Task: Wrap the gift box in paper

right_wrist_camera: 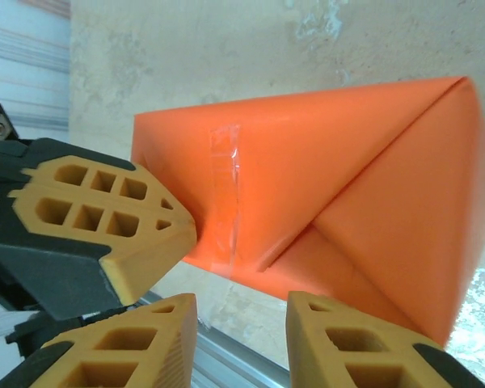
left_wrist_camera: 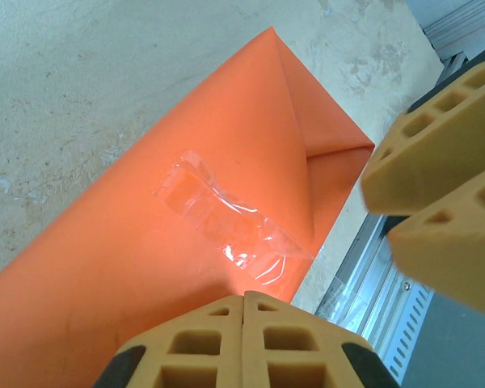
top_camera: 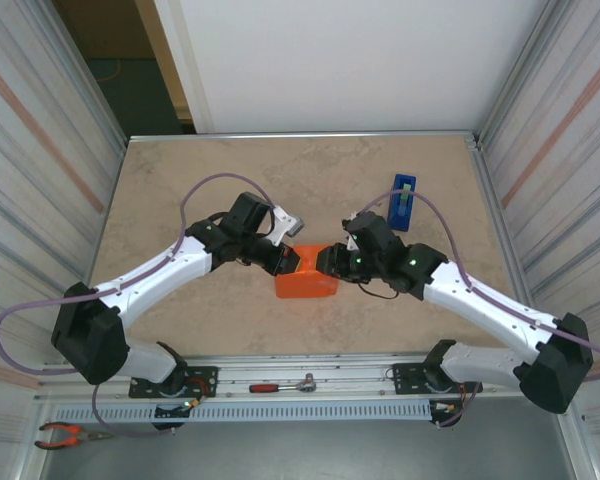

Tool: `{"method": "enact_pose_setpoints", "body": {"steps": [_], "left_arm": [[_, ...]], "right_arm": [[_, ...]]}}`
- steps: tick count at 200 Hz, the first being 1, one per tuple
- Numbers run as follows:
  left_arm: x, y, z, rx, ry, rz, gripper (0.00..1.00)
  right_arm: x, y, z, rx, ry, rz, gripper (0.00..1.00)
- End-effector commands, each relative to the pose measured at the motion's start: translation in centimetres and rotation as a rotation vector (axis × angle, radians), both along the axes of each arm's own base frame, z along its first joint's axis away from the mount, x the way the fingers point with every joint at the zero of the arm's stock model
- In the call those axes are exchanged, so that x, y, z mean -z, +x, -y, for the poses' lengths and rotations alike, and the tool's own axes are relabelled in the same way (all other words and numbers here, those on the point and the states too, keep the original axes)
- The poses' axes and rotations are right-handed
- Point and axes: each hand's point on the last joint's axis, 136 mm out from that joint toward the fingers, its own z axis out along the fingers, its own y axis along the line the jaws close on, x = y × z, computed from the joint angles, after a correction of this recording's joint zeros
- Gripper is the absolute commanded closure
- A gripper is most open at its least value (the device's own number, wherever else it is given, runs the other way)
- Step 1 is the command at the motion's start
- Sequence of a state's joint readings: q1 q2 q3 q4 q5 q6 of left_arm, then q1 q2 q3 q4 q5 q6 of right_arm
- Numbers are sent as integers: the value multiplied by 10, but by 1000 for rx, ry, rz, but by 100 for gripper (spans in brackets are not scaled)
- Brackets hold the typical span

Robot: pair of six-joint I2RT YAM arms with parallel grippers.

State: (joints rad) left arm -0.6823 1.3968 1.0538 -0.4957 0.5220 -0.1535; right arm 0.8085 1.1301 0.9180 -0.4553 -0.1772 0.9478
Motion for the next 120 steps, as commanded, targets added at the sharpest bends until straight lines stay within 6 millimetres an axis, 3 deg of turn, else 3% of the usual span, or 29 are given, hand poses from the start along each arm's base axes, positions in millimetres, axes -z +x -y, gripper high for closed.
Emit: {"method": "enact_pose_setpoints", "body": {"steps": [1,22,40,76,120], "left_arm": [[33,-15,-20,-8,123,-71,100],[34,-16,-20,-5,124,-72,100],[35,-17,-20,-4,126,-74,100],[36,-17,-19,-1,127,-74,100],[38,-17,-19,0,128,-74,100]], "right_arm": [[-3,0,5,-12,-12,14,76],[-5,8,-2,-17,9,18,90],[-8,17,-10,-20,32,23,97],[-11,31,-27,-39,58,26,100],[-6,38,-34,-46,65,14,100]]}}
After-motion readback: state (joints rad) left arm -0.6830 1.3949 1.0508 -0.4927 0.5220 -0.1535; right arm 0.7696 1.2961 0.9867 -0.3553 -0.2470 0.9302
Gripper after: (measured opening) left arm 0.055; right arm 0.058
